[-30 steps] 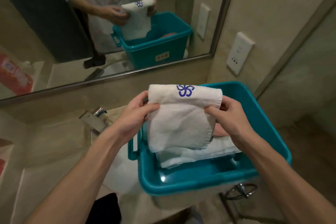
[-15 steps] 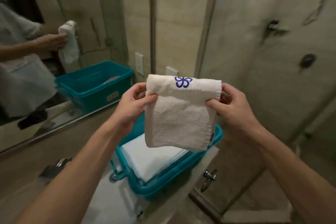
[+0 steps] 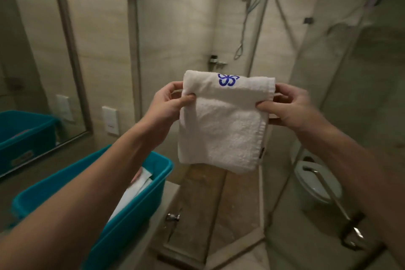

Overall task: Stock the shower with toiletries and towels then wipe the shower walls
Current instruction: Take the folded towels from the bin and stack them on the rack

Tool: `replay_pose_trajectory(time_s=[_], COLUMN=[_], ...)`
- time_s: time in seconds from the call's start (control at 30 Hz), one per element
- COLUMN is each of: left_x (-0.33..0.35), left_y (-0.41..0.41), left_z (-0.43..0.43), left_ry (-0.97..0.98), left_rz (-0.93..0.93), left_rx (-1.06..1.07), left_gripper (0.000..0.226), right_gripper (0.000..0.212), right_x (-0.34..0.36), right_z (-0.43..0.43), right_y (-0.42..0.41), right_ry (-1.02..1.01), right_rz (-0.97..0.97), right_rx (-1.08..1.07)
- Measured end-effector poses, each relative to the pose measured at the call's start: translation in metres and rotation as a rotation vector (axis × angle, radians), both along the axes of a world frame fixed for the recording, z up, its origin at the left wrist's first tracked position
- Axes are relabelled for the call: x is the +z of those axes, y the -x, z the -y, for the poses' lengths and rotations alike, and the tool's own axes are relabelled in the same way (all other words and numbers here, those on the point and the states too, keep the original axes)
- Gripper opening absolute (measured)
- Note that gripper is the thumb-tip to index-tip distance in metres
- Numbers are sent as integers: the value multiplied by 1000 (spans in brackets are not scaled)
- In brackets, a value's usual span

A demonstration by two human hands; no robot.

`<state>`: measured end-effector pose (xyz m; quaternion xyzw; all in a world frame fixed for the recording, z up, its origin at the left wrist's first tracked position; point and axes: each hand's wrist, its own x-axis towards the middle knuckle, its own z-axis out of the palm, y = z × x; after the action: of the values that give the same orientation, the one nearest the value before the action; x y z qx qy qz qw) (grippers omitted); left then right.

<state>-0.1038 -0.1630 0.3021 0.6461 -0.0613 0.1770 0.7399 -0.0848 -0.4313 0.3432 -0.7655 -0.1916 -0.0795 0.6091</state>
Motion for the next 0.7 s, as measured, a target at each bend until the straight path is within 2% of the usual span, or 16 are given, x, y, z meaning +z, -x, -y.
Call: replay_pose_trajectory(time_s=[0.37, 0.7], left_x=[60, 95], left_y=[29, 38], left_z=[217, 380], left_ry=[-16, -67], left_rz=[100, 179], left_rx=[-317, -653], left_gripper=[21, 19], right_gripper=[28, 29], right_x=[43, 76], right_z=[210, 338], right_y=[112, 206], right_ry=[1, 51], right_rz=[89, 191], right_rx=[-373, -731])
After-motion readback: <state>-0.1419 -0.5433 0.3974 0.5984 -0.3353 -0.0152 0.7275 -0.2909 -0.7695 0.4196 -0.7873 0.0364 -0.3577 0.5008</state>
